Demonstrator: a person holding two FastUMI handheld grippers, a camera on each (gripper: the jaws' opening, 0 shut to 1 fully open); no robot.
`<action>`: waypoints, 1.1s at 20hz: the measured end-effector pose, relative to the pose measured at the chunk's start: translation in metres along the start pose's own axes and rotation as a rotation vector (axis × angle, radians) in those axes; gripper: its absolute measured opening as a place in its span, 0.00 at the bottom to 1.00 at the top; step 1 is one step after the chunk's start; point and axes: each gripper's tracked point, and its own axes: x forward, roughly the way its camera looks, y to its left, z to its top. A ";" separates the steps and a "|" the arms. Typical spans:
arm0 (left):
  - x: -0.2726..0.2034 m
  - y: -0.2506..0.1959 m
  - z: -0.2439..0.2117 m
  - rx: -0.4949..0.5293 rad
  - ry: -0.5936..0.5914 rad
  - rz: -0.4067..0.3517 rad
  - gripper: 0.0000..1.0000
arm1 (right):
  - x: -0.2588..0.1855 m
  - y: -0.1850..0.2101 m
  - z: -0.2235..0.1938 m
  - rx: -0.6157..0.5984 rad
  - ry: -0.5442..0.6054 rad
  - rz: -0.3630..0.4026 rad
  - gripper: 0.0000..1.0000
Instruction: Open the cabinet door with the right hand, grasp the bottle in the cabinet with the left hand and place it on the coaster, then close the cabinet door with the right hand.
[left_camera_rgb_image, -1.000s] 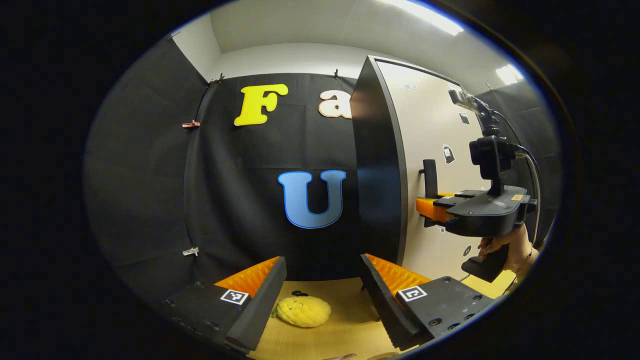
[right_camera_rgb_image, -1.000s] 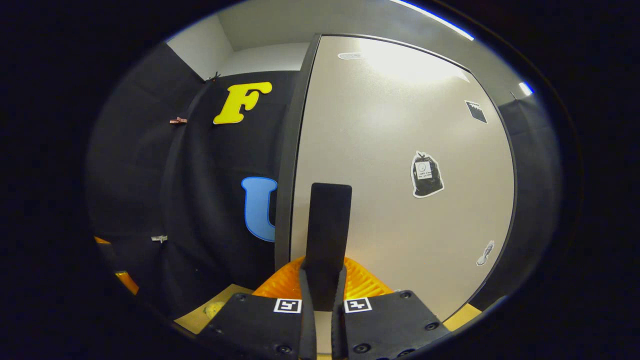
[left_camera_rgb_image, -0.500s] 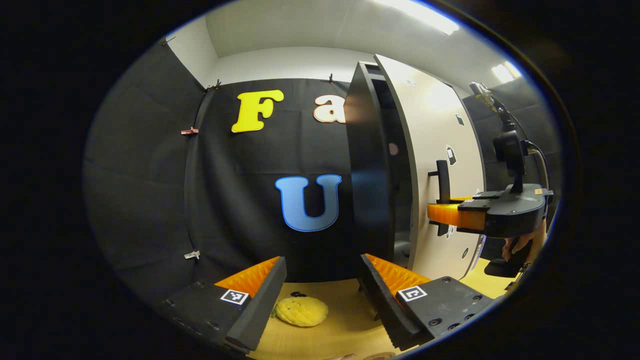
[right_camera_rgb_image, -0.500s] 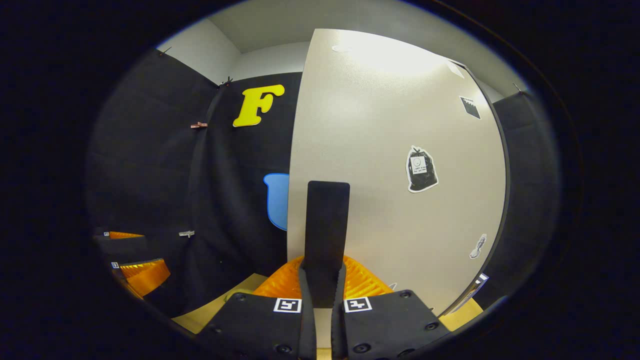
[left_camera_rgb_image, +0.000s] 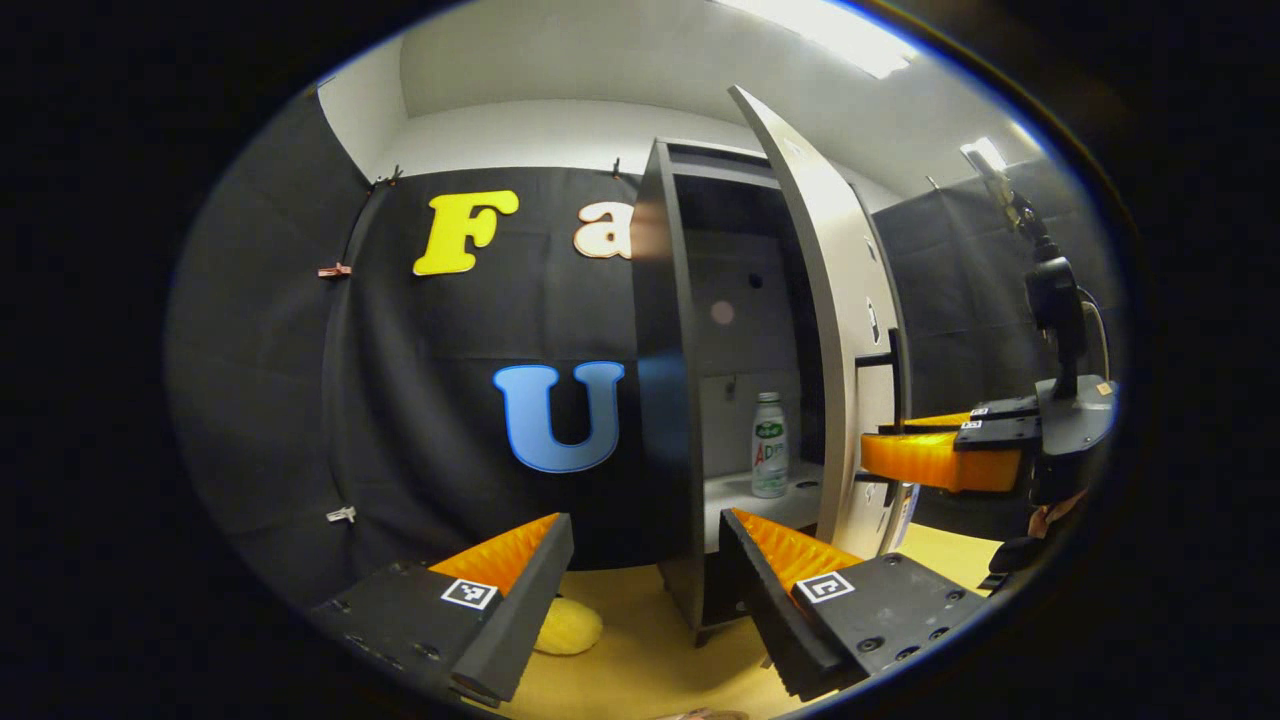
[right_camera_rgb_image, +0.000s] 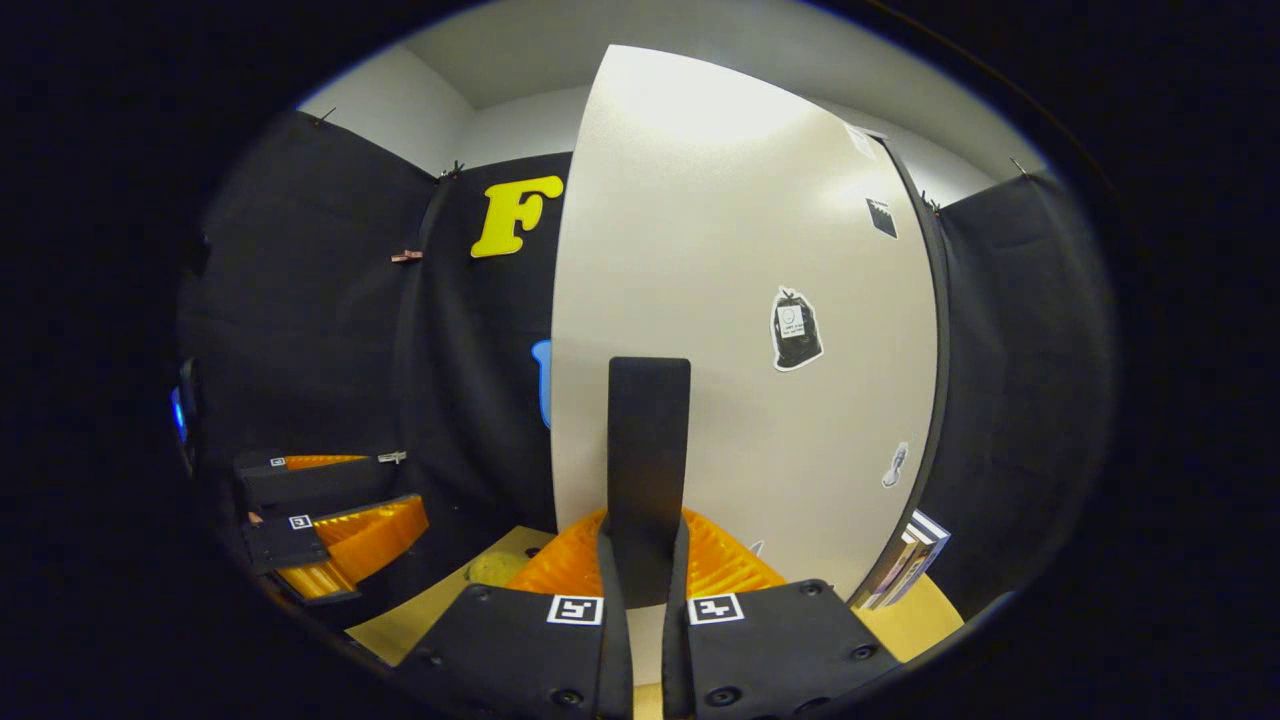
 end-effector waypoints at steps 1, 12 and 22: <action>0.002 -0.008 0.002 0.001 -0.005 -0.020 0.93 | -0.007 -0.003 0.000 0.005 0.002 -0.003 0.16; 0.018 -0.074 0.009 0.027 -0.046 -0.188 0.93 | -0.064 -0.050 0.001 0.042 0.006 -0.071 0.16; 0.031 -0.119 0.009 0.038 -0.054 -0.314 0.93 | -0.097 -0.101 0.002 0.075 -0.012 -0.180 0.14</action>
